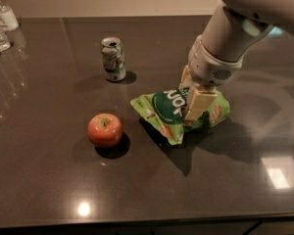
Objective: Move green rice chip bag near apple
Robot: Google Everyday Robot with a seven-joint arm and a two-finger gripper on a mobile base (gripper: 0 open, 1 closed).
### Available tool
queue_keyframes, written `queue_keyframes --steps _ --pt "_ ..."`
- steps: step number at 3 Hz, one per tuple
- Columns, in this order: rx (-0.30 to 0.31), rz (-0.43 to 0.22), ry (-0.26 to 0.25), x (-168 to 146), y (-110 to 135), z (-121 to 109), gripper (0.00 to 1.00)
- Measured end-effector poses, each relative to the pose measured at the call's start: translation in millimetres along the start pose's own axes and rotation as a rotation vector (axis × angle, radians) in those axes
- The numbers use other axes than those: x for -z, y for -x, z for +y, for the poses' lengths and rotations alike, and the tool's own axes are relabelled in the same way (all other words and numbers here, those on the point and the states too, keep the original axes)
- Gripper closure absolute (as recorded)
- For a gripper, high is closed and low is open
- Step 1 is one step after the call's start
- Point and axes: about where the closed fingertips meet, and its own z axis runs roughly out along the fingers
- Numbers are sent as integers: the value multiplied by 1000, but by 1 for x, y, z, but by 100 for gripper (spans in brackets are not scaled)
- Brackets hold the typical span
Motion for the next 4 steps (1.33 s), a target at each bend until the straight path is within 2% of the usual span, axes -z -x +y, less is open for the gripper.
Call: queue_keyframes --steps 1,4 --pt "-9 -18 7 -6 8 -5 83" --pt "-39 -80 41 -16 24 -4 13"
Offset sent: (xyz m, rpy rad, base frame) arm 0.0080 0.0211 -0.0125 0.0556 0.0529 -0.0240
